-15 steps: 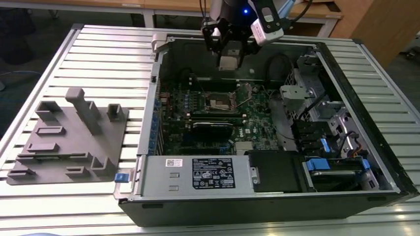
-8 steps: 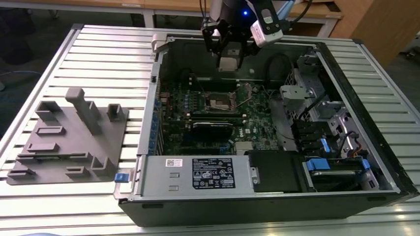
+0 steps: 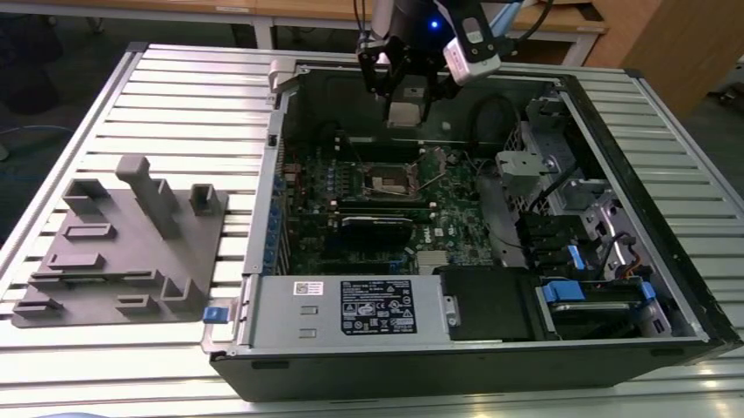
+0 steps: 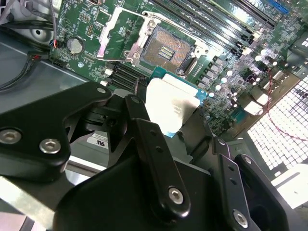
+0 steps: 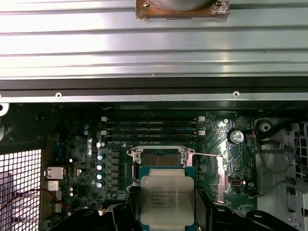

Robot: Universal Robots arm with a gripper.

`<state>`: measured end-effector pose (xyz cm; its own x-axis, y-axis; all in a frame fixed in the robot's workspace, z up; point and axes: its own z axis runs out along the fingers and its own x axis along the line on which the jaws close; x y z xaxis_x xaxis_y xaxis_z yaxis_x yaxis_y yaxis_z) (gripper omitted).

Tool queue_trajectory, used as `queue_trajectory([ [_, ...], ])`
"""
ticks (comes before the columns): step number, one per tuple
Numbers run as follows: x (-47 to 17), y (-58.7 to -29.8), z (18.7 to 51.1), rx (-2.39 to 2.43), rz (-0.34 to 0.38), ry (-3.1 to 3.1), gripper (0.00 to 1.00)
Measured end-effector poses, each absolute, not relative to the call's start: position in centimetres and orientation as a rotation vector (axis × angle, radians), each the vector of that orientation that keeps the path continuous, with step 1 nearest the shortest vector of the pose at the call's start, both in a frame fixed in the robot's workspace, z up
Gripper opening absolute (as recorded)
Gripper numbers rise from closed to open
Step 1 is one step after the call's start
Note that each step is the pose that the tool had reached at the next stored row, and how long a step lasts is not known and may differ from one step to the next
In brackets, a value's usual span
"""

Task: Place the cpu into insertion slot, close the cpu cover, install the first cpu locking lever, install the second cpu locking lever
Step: 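Place the cpu into insertion slot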

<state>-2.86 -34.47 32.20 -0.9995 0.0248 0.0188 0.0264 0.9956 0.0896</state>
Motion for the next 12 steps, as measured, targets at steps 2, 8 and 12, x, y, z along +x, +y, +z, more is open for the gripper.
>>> queue_trajectory([
  [2,-2.86,-34.48,32.16,-0.04,-0.14,-3.12,0.54],
  [8,-2.86,-34.48,31.98,-0.04,-0.141,-3.121,0.54],
  [12,-2.87,-34.48,31.61,-0.04,-0.14,-3.12,0.54],
])
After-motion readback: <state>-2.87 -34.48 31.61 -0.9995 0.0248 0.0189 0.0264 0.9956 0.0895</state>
